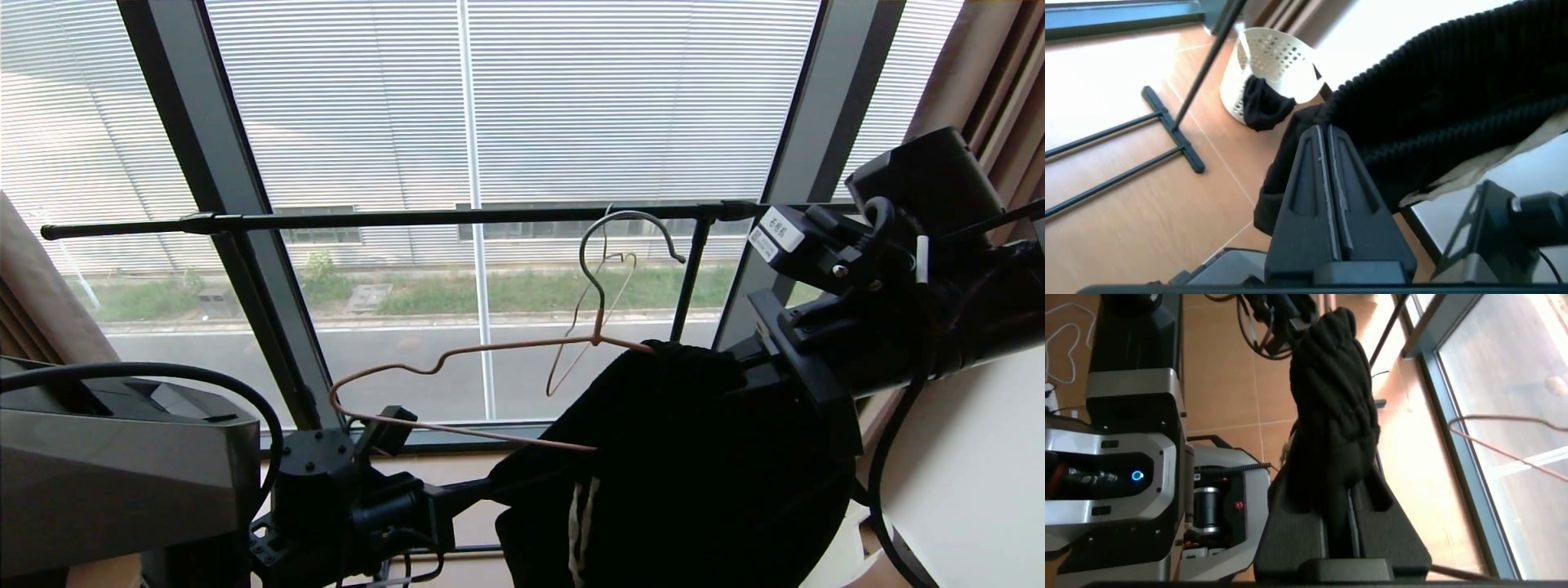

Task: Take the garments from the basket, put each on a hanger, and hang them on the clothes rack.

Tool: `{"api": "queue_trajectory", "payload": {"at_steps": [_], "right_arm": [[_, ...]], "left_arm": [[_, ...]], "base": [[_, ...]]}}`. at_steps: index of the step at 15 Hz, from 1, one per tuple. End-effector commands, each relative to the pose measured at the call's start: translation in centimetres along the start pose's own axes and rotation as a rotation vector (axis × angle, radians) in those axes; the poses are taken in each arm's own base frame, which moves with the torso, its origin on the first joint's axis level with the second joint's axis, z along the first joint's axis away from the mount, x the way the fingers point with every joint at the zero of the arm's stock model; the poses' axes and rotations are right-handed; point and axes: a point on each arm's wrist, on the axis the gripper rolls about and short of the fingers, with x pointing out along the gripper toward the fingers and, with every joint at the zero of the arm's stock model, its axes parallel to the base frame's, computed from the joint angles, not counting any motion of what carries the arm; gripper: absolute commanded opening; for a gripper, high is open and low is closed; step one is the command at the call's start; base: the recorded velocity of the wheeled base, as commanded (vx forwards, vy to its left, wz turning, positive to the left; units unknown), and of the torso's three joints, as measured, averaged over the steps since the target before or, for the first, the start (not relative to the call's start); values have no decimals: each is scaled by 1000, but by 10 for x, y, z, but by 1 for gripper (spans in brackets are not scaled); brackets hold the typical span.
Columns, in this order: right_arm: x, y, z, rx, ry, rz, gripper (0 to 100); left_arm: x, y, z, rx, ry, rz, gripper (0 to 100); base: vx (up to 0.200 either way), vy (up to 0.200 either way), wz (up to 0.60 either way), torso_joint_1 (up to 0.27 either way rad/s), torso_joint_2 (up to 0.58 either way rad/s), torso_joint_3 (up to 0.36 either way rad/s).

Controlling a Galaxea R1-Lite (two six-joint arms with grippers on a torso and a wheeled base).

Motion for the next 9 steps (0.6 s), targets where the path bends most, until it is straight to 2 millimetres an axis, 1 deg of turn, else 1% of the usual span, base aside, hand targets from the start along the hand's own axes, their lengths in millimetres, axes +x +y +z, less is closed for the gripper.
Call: {"api": "queue_trajectory", "payload": {"at_steps": [1,3,5,9], "right_arm": [[-7,-2,-6,19,-2,-21,0],[-10,-3,-8,31,0,-31,0],[-16,-7,-15,55,5,-58,0],[-19,-7,-22,75,20,-75,0]], "left_arm": [[-4,6,2,-10,-10,22,0],[-5,9,2,-17,-12,34,0],[-10,17,5,-29,-25,63,0],[-16,25,9,-40,-48,95,0]], "base": [[0,0,0,0,0,0],[0,0,0,0,0,0],[0,0,0,0,0,0],[0,0,0,0,0,0]]}}
